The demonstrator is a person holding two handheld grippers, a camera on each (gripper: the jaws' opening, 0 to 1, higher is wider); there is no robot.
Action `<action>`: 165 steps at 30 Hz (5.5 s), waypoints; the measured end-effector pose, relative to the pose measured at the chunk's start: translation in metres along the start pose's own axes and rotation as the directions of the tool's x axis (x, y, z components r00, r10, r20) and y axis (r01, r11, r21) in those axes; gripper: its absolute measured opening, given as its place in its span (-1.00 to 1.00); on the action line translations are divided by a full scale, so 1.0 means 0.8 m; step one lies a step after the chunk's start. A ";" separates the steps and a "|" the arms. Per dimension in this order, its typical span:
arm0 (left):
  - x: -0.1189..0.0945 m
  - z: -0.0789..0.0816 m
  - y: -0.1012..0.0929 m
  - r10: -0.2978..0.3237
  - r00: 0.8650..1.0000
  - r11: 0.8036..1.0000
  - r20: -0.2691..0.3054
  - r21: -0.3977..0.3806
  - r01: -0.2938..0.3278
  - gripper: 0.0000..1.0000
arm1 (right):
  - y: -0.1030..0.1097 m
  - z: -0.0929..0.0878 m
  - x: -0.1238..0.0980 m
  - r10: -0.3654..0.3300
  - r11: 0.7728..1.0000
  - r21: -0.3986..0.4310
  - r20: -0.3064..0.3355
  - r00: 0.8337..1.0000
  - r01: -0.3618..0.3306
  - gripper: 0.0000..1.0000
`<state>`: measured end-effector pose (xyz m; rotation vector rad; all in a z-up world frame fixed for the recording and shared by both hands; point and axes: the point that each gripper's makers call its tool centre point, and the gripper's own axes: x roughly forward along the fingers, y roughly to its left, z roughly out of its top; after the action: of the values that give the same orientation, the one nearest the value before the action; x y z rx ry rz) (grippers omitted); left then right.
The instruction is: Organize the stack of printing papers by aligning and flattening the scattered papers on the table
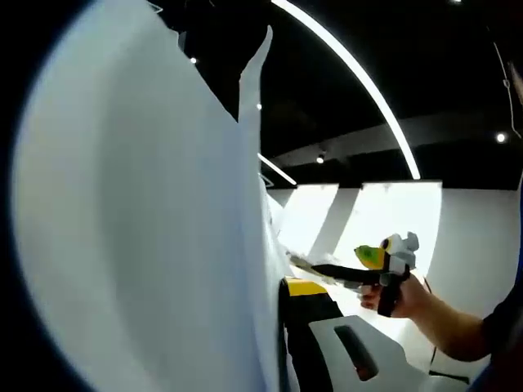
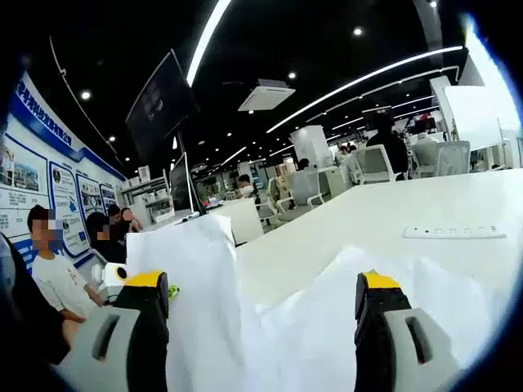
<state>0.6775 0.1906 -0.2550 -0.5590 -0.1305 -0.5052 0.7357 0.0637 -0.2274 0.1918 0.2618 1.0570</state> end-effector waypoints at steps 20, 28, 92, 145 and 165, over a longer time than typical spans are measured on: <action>0.002 -0.008 0.001 0.021 0.999 0.999 -0.033 0.040 -0.020 -0.87 | -0.009 0.015 -0.105 -0.120 0.992 -0.022 0.054 0.991 0.121 0.80; 0.001 -0.005 -0.001 0.014 1.000 1.000 -0.017 0.028 -0.014 -0.86 | -0.019 0.002 -0.125 -0.160 0.987 0.000 0.056 0.985 0.161 0.80; -0.002 -0.010 -0.005 0.011 0.999 0.992 -0.039 0.127 -0.006 -0.86 | -0.057 -0.022 -0.169 -0.306 0.946 -0.089 0.065 0.950 0.311 0.80; -0.006 0.010 0.001 -0.022 0.998 1.000 0.051 -0.010 0.022 -0.87 | -0.132 -0.059 -0.196 -0.415 0.909 -0.012 0.033 0.909 0.416 0.80; 0.001 -0.003 -0.001 0.003 1.000 0.998 -0.009 0.064 -0.002 -0.85 | -0.158 -0.056 -0.189 -0.428 0.904 0.000 0.028 0.903 0.428 0.79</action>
<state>0.6778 0.1882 -0.2566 -0.4942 -0.1372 -0.4996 0.7568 -0.1282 -0.2875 0.1342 0.2618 0.6161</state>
